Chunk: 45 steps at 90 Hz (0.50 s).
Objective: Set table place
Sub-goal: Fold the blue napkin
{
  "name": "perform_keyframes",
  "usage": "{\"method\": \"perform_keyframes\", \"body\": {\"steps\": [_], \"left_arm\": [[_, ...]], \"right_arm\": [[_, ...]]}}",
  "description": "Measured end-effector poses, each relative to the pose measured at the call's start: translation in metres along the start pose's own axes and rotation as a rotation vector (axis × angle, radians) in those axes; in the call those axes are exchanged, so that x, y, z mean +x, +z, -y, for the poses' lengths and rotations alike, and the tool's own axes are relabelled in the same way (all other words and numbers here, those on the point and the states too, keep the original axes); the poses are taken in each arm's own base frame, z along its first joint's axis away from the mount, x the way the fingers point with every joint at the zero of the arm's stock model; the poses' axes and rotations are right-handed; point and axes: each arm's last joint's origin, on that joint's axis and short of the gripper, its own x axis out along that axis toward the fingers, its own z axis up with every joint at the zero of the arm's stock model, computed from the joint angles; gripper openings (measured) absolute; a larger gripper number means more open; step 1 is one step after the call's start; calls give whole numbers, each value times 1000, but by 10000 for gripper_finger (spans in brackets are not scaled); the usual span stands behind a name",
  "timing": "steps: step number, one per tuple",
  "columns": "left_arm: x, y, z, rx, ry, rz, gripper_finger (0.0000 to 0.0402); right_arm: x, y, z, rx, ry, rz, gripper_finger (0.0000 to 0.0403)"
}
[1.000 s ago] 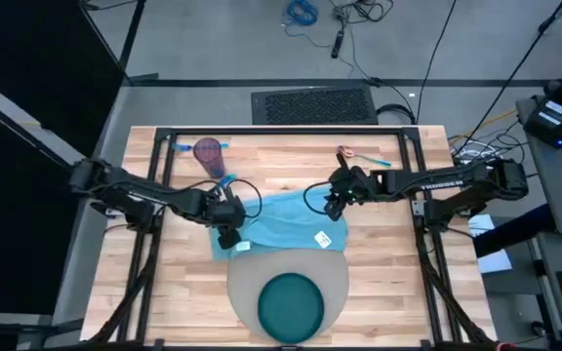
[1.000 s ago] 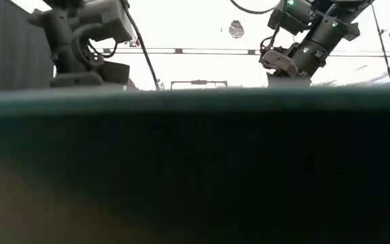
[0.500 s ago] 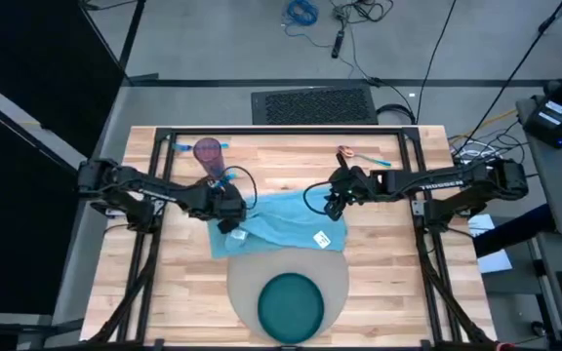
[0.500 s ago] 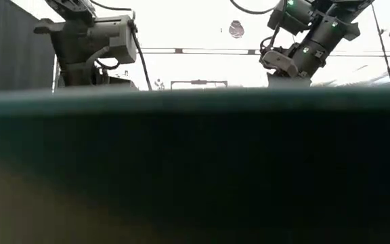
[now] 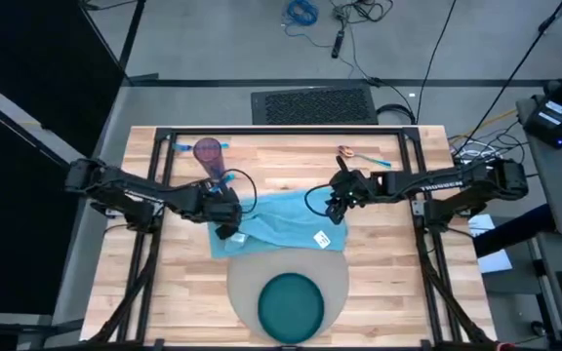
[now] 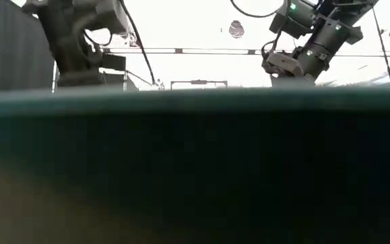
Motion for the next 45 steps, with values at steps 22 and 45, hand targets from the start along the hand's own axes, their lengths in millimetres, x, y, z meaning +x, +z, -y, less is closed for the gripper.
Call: {"method": "perform_keyframes", "body": {"steps": [22, 45], "left_arm": [[-26, -7, 25, -1, -229, 88, 118], [-17, -23, 50, -61, -170, 59, 118]], "right_arm": [[6, -17, -1, 11, 44, -48, 137], [4, -17, -14, -7, 109, -2, 137]]}}
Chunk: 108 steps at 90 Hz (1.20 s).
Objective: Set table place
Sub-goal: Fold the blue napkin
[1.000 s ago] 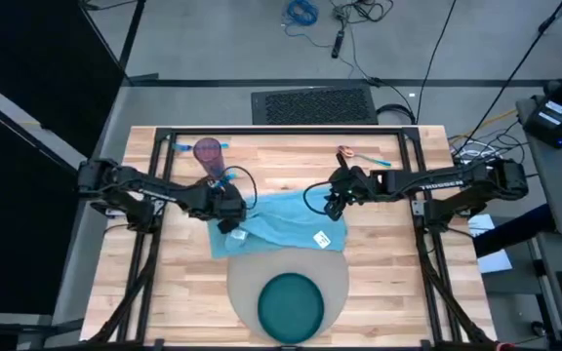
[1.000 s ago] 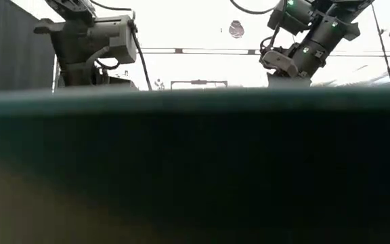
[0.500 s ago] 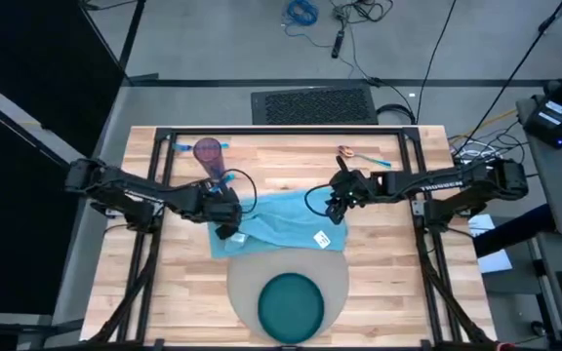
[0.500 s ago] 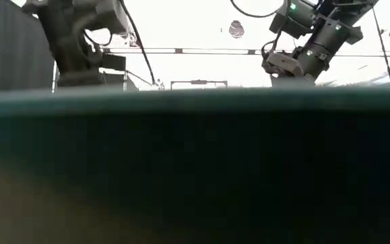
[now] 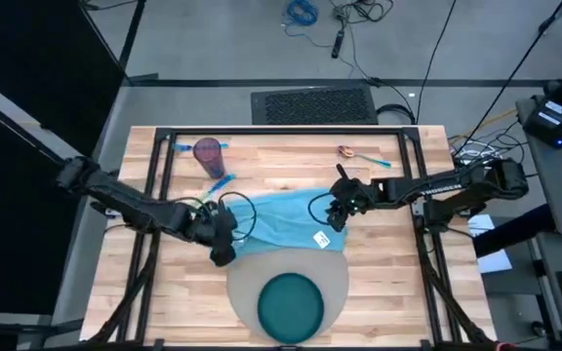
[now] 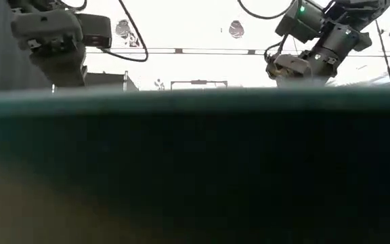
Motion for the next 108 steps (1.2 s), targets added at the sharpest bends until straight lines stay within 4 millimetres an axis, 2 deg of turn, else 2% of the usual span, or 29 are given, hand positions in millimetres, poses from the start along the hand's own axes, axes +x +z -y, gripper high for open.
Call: {"method": "perform_keyframes", "body": {"steps": [9, 31, 71, 95, 108], "left_arm": [[9, -7, 3, -8, 39, -33, 118], [25, -10, 7, 19, 80, -69, 118], [30, -4, 6, 18, 67, -45, 118], [30, -4, 6, 23, 65, -44, 118], [30, -4, 6, 23, 65, -44, 118]], "right_arm": [[-1, -2, -5, 4, 19, 3, 137], [-3, -12, -21, -24, 69, -11, 137], [-15, -47, -60, -255, 166, -60, 137], [-16, -58, -58, -251, 36, -49, 137], [-3, -62, -56, -245, -9, -94, 137]]}}
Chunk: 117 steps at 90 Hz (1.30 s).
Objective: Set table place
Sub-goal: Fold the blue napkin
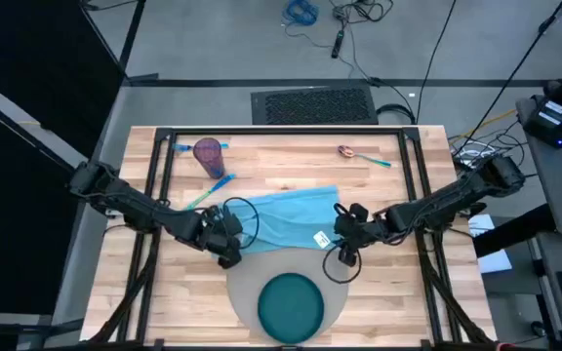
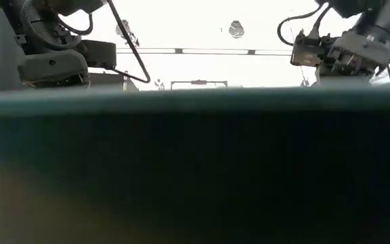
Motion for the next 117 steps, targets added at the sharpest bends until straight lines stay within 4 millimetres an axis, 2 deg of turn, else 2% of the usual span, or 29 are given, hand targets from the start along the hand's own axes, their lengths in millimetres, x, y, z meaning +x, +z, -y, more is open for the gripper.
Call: {"method": "perform_keyframes", "body": {"steps": [14, 35, 61, 95, 117], "left_arm": [[0, 0, 0, 0, 0, 0, 118], [0, 0, 0, 2, 0, -1, 118], [0, 0, 0, 17, -1, 0, 118], [0, 0, 0, 18, -1, 0, 118], [0, 0, 0, 18, -1, 0, 118]], "right_arm": [[17, -4, -1, -1, -25, -35, 137], [26, -8, -4, 39, 2, -85, 137], [26, -6, -8, 102, 80, -100, 141], [26, -6, -8, 102, 80, -99, 191], [28, -7, -7, 99, 53, -92, 196]]}}
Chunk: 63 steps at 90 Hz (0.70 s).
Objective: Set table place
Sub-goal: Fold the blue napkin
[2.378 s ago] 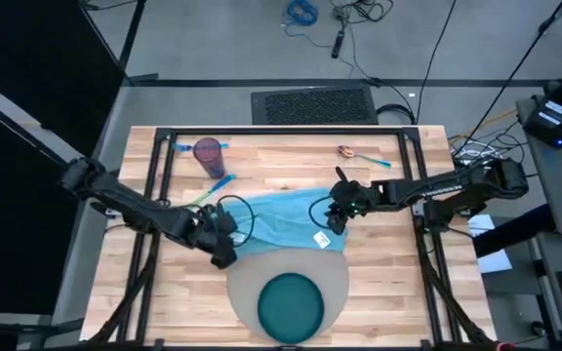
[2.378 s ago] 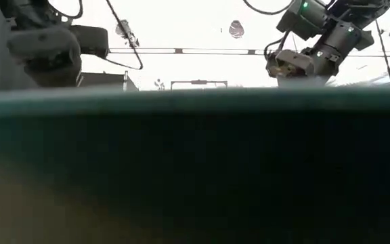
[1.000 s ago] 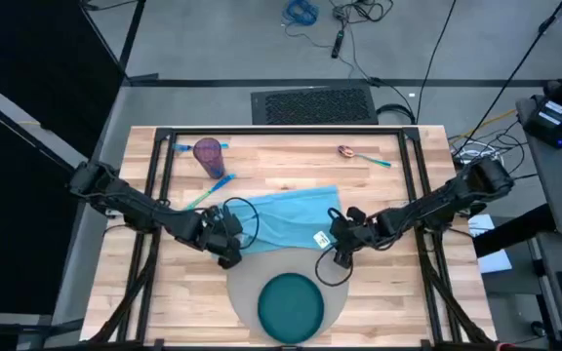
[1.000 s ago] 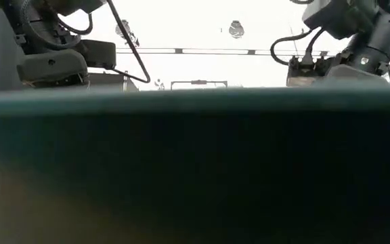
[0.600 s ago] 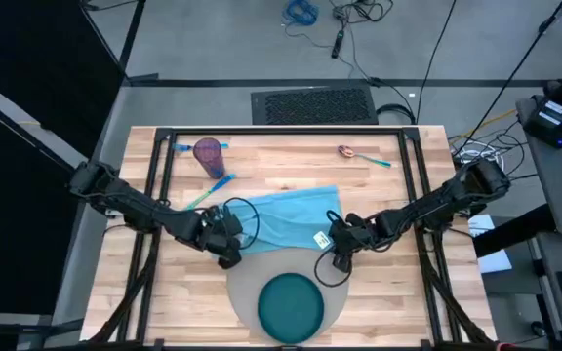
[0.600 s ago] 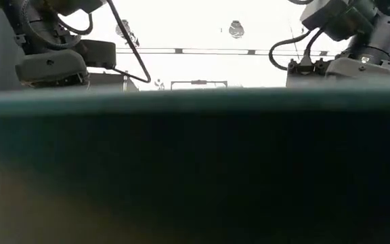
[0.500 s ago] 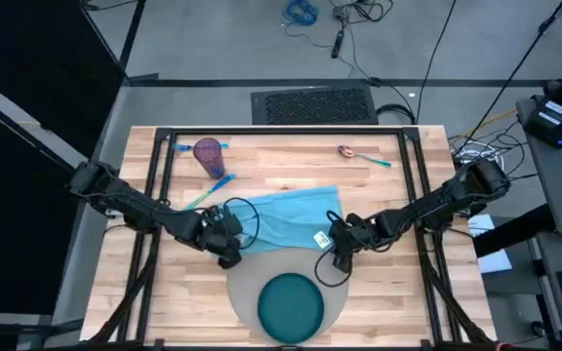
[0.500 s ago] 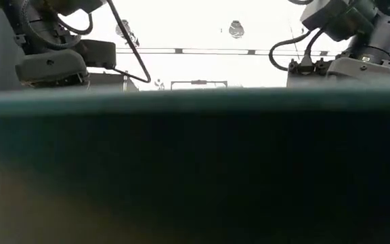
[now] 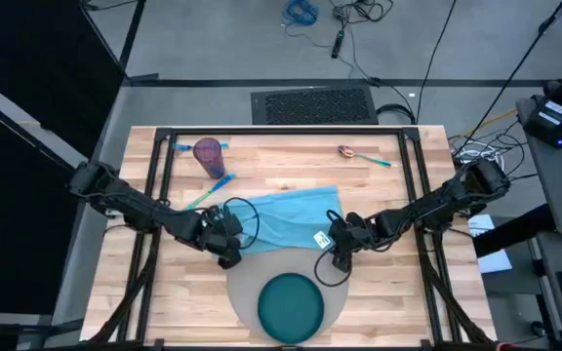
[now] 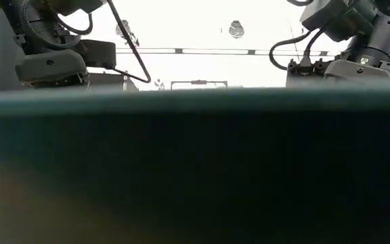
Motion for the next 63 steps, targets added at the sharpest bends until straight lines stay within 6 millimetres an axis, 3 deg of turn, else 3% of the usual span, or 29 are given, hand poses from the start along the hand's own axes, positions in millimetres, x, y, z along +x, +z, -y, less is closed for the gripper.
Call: {"method": "perform_keyframes", "body": {"steps": [30, 63], "left_arm": [[0, 0, 0, 1, 0, 0, 118], [0, 0, 0, 1, 0, -1, 118]], "right_arm": [[11, -2, -1, -5, -26, -2, 187], [11, -3, -1, -35, -15, -12, 58]]}}
